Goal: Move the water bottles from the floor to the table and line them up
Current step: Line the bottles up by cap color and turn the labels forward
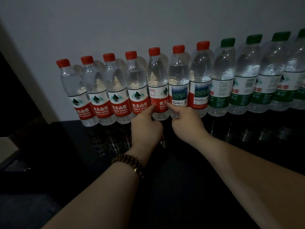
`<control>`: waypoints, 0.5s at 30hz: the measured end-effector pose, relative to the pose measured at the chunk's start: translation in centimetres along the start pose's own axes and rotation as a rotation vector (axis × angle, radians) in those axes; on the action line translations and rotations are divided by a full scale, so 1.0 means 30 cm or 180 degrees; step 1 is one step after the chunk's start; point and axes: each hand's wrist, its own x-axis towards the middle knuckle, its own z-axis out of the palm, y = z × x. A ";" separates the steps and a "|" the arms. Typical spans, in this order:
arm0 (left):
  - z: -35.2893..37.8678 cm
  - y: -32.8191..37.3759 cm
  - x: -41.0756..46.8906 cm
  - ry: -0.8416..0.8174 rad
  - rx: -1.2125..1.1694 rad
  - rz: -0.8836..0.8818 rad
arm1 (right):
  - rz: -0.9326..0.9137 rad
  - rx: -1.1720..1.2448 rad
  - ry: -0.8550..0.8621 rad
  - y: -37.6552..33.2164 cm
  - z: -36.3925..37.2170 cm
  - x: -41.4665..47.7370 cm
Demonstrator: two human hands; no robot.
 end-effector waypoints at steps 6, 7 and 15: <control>0.001 0.000 -0.002 -0.0048 -0.0036 0.0051 | -0.0096 -0.0027 0.0009 0.003 0.004 -0.005; 0.000 0.000 -0.002 -0.0009 -0.0058 0.0044 | -0.0095 -0.0051 0.0040 0.005 0.004 -0.005; -0.001 0.007 -0.005 -0.0093 0.0006 -0.0146 | -0.0125 -0.0039 -0.0023 0.005 0.004 -0.004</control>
